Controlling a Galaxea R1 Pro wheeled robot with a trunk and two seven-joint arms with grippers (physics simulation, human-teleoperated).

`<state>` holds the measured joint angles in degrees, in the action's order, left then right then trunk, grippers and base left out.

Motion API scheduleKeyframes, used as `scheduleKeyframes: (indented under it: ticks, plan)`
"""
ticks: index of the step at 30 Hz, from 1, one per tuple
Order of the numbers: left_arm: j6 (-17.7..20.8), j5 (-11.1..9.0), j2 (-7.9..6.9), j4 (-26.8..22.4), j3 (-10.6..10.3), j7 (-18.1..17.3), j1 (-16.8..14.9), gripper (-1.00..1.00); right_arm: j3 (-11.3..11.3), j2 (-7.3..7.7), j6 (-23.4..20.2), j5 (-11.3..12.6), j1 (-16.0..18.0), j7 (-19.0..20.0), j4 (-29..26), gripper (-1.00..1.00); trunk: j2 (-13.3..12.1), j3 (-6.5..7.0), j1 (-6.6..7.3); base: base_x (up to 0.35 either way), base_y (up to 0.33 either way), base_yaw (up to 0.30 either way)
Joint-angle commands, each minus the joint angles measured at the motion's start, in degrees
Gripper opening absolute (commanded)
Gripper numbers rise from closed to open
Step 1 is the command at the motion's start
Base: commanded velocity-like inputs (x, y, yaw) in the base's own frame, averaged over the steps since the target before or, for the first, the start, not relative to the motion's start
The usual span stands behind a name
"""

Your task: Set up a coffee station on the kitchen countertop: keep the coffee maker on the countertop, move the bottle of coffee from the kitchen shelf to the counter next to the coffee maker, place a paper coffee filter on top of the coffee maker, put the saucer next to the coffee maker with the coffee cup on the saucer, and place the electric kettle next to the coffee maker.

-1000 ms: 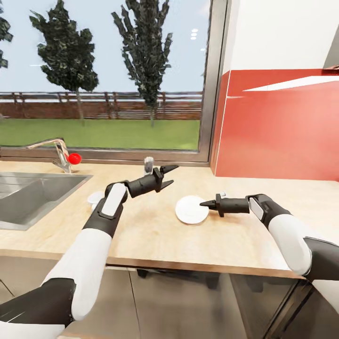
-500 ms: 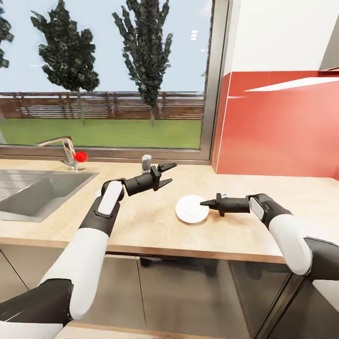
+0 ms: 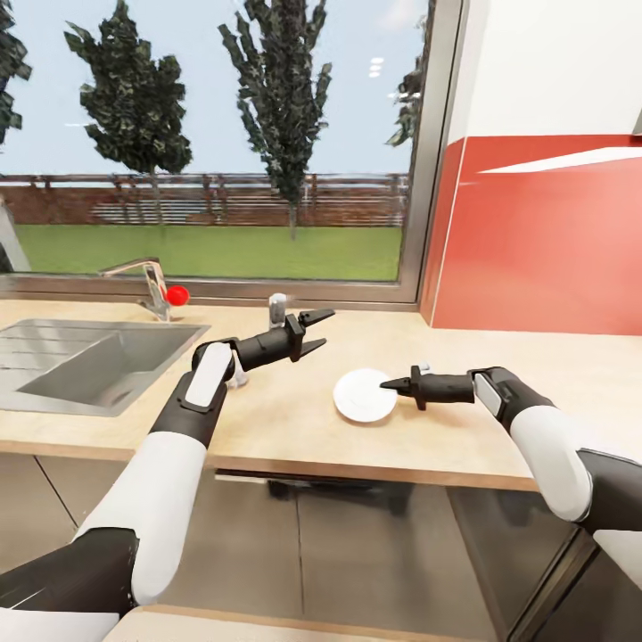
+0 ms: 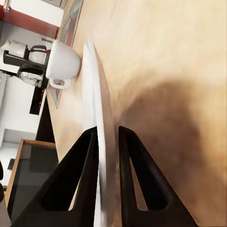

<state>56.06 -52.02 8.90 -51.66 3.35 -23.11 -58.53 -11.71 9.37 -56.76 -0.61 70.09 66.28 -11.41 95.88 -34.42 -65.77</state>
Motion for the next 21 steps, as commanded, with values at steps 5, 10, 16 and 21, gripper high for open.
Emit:
scheduleKeyframes:
  ticks: [5,10,16,21]
  plan:
    - [0.4,0.3,0.01,-0.1,0.3,-0.4,0.0,1.00,-0.2,0.30,-0.5,0.1,0.0,0.3,0.0,-1.00,0.0,-0.06,0.01,-0.030,0.101,0.158]
    - [0.5,0.3,-0.02,0.0,0.3,-0.4,0.0,1.00,-0.2,0.60,-0.5,0.1,0.0,0.3,0.0,-1.00,0.0,-0.06,0.01,-0.182,0.130,0.082]
    - [0.5,0.3,-0.02,0.0,0.3,-0.4,0.0,1.00,-0.2,0.82,-0.6,0.1,0.0,0.4,0.0,-1.00,0.0,-0.06,0.01,-0.192,0.121,0.006]
    - [0.5,0.3,-0.02,0.0,0.3,-0.5,0.0,1.00,-0.2,0.89,-0.6,0.2,0.0,0.4,0.0,-1.00,0.0,-0.06,0.01,-0.254,0.010,0.000]
